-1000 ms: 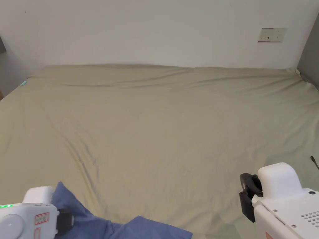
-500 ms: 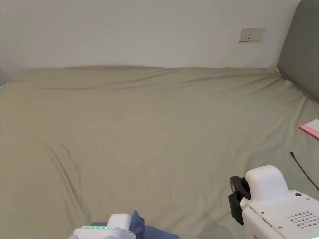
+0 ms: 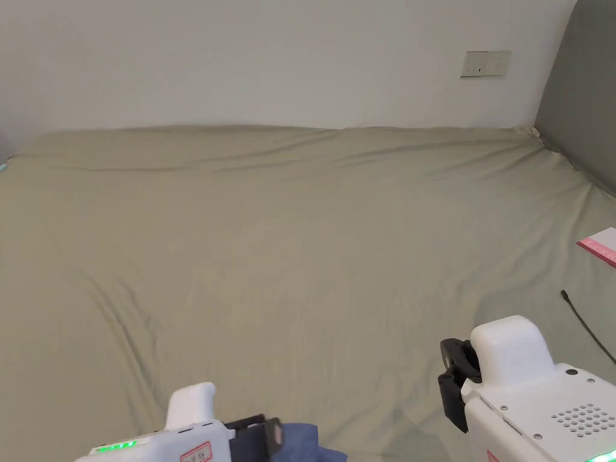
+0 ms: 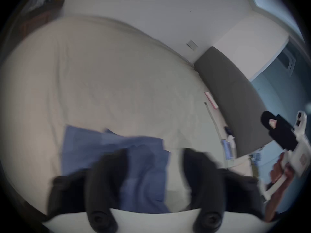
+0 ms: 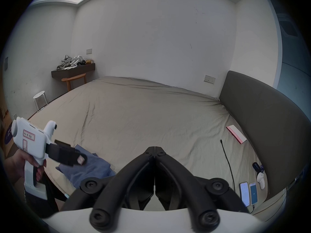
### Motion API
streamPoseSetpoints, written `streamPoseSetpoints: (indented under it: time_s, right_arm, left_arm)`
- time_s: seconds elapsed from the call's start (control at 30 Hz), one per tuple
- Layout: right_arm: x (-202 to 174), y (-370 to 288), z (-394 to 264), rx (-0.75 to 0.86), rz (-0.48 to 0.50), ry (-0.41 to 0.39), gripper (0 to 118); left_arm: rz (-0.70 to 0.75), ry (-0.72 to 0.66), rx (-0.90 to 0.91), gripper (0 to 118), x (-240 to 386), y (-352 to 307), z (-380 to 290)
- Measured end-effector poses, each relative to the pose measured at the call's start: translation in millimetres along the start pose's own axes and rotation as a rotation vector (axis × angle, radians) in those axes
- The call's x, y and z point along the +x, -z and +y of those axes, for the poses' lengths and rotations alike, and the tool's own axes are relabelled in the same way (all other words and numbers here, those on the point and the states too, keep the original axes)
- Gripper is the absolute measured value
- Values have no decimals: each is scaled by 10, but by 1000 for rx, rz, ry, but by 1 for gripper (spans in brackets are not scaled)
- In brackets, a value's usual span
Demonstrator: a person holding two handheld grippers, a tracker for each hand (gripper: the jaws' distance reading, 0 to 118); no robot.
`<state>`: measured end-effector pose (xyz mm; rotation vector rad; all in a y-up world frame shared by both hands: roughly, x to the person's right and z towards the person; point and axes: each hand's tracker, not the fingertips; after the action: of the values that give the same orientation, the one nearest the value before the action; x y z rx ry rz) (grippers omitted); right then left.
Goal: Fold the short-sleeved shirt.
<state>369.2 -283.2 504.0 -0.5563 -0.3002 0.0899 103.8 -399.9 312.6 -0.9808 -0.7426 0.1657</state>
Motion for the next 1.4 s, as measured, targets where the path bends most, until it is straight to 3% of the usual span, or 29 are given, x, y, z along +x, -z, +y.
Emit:
streamPoseSetpoints:
  time_s: [0.03, 0.07, 0.13, 0.3, 0.4, 0.67, 0.8, 0.9, 1.0, 1.1, 1.2, 1.37, 1.4]
  right_arm:
    - [-4, -11, 4, 0, 0, -4, 2]
    - [-6, -21, 6, 1, -1, -6, 2]
    - [-8, -50, 7, 6, -3, -5, 2]
    - [38, -112, 19, 23, -8, 31, 2]
    - [50, -112, 3, 17, -23, 18, 2]
    - [80, -69, -76, 6, -29, 39, 2]
    - [20, -56, -62, 5, -14, 28, 2]
    - [-12, -14, -26, 10, -2, 20, 2]
    - [-77, 75, 4, 10, 25, 11, 2]
    - [-219, 230, -5, 2, 87, 4, 2]
    - [-479, 503, -115, -54, 182, -15, 2]
    - [-1066, 1171, -600, -301, 331, -120, 2]
    - [-1160, 1304, -712, -370, 353, -109, 2]
  left_arm:
    - [53, 33, 14, 13, -18, 13, -22]
    - [105, 76, 2, 0, -21, 39, -53]
    - [161, 169, -14, 0, 57, 142, -151]
    - [138, 232, -82, 0, 227, 621, -515]
    - [249, 369, -119, 0, 406, 904, -720]
    - [266, 635, -57, 0, 930, 971, -954]
    - [122, 591, -130, 0, 998, 965, -1076]
    - [-133, 455, -238, 0, 898, 876, -1004]
    - [-195, 323, -152, 0, 673, 544, -856]
    - [-155, 240, -16, 0, 303, 152, -611]
    - [-7, 191, 117, 0, -130, -213, -412]
    - [136, 90, 168, 0, -805, -492, -267]
    - [160, 72, 169, 0, -905, -515, -266]
